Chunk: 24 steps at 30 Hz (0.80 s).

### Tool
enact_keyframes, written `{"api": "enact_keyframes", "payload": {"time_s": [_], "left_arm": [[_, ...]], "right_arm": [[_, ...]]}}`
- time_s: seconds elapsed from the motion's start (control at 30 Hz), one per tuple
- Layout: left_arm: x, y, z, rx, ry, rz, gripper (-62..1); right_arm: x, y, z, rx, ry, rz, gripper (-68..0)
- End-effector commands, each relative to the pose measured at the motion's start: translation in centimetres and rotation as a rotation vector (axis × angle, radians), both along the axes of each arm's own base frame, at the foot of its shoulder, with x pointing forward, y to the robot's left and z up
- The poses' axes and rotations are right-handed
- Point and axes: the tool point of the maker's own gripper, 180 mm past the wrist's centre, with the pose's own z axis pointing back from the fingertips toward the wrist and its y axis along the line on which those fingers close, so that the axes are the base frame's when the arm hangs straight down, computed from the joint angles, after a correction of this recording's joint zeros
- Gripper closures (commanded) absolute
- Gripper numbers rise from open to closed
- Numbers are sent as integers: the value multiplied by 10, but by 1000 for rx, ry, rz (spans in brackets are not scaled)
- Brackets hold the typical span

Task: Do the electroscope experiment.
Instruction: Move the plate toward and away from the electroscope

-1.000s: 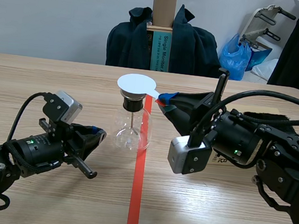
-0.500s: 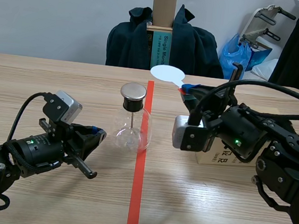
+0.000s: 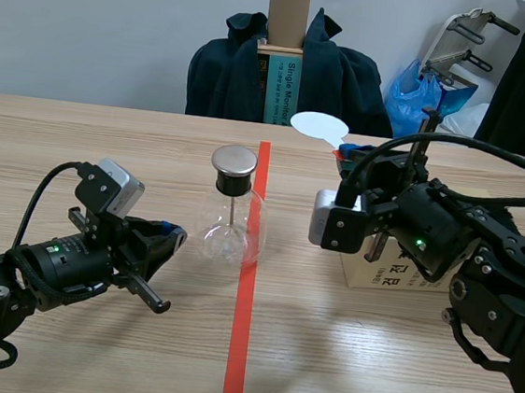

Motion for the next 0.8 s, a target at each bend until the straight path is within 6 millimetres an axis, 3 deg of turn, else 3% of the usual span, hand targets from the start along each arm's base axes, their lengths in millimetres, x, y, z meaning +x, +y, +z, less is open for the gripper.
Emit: {"api": "enact_keyframes", "payload": {"time_s": [0.0, 0.43, 0.77], "left_arm": [[8, 0, 12, -20, -36, 4, -32], [8, 0, 12, -20, -36, 4, -32], [8, 0, 12, -20, -36, 4, -32]], "right_arm": [[5, 4, 19, 16, -51, 20, -8], [-39, 46, 25, 32, -88, 358, -8], [-53, 54, 23, 18, -89, 449, -8]]}}
